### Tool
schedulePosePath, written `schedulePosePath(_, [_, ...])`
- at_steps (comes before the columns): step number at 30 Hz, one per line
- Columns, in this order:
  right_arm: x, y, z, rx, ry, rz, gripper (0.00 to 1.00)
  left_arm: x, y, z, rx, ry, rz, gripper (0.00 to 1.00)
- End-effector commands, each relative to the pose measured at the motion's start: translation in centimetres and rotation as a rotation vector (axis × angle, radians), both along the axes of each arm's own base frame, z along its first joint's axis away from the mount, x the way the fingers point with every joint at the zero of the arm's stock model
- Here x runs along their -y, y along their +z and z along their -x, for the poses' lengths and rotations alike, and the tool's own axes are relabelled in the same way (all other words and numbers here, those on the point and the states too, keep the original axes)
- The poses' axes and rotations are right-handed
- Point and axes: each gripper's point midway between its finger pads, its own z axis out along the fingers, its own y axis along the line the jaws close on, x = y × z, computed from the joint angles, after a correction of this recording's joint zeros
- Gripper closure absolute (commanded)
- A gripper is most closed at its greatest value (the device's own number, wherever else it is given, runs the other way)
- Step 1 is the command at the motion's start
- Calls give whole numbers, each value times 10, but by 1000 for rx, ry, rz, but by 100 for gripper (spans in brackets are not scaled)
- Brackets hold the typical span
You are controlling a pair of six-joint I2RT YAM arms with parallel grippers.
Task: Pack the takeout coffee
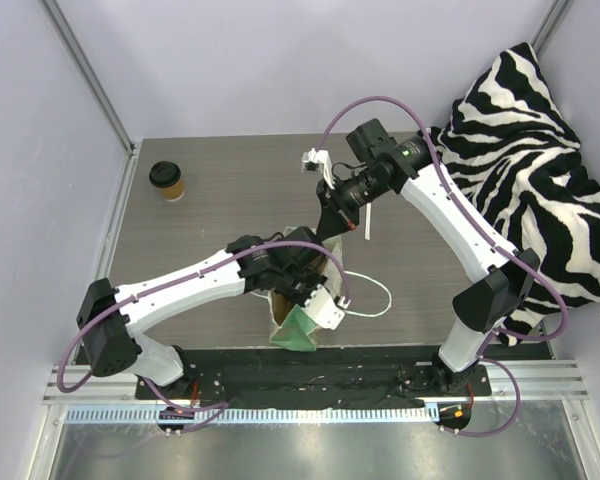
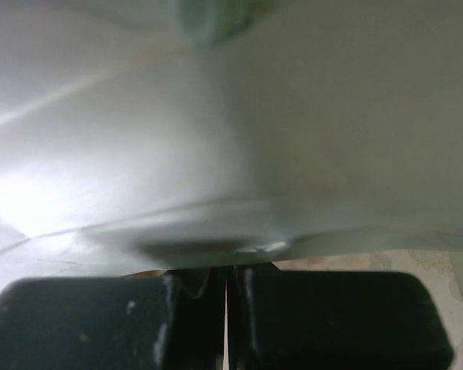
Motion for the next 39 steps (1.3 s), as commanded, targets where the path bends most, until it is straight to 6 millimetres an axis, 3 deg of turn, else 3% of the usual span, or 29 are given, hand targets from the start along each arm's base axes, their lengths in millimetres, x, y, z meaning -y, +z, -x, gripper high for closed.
schedulePosePath(1, [-1,21,8,51,35,-59,99,2,6,7,-1,-77,32,100])
schedulePosePath(5, [2,18,5,70,27,-41,99,13,39,7,-24,10,156,100])
schedulePosePath(8, [3,16,-1,73,-9,-16,99,17,67,-1,-49,175,231,100])
schedulePosePath(12, [6,17,-12,78,-87,-4,99,9,91,-6,-104,394,277,100])
schedulePosePath(17, [7,20,-29,83,-221,-7,99,-1,115,-26,-109,727,463,100])
schedulePosePath(19, [7,18,-29,54,-274,-8,99,-3,110,-29,-125,807,501,100])
schedulePosePath(23, [7,17,-42,62,-372,-23,99,-4,117,-55,-79,1032,643,100])
schedulePosePath(27, [8,16,-44,52,-430,-36,99,4,99,-65,-110,1153,617,100])
schedulePosePath(34, [13,17,-51,46,-528,-38,99,12,74,-70,-123,1209,582,100])
schedulePosePath(39, [15,16,-49,48,-540,-41,99,5,38,-64,-140,1245,516,100])
